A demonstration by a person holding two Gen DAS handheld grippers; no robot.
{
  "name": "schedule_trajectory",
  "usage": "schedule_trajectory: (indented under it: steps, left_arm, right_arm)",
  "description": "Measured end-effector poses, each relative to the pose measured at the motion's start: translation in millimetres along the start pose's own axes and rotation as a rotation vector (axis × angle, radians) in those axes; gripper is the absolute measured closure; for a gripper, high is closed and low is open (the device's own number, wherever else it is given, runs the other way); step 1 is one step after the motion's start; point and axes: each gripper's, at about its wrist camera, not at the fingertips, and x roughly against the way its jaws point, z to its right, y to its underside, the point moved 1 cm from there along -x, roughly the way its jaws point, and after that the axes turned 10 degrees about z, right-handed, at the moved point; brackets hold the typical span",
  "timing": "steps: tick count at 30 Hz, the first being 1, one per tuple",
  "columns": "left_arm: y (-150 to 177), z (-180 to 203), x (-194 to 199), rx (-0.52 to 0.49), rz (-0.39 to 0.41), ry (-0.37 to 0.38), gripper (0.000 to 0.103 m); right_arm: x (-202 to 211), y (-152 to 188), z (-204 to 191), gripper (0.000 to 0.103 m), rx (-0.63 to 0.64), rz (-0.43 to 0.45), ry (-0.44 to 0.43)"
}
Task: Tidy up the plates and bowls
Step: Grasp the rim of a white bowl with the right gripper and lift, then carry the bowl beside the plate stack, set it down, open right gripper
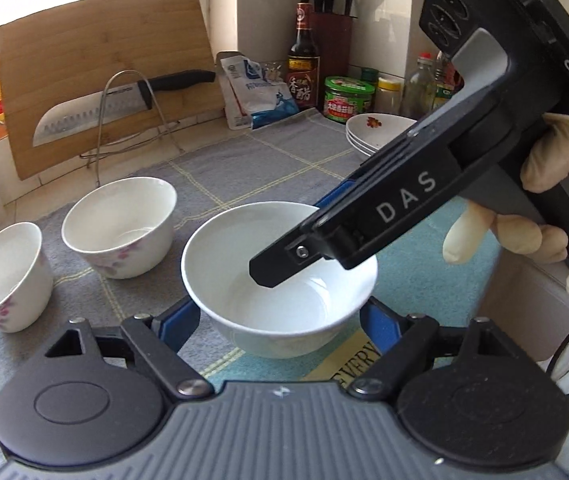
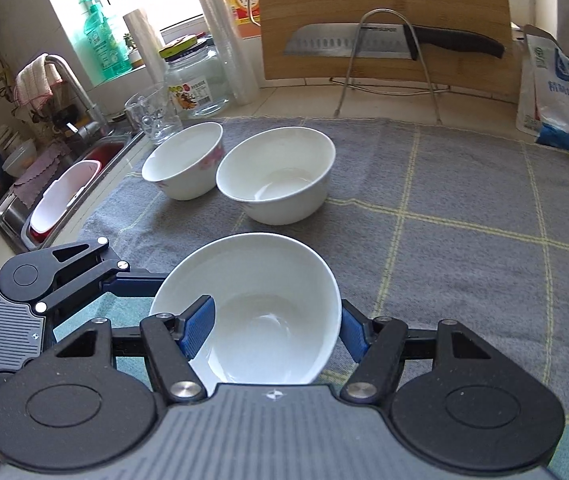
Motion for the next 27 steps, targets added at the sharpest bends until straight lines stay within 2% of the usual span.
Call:
schedule_trajectory:
  steps: [10, 27]
  left_arm:
    - [3.3, 11.1, -18.0, 0.016, -0.036, 0.067, 0.017]
    - [3.8, 9.4, -19.4, 0.052, -0.059, 0.068, 0.017]
  right_arm:
    - [11.1, 12.6, 18.2, 0.032, -0.035, 0.011, 0.045]
    - [2.6, 16.4, 21.8, 0.032, -0.035, -0.028, 0.033]
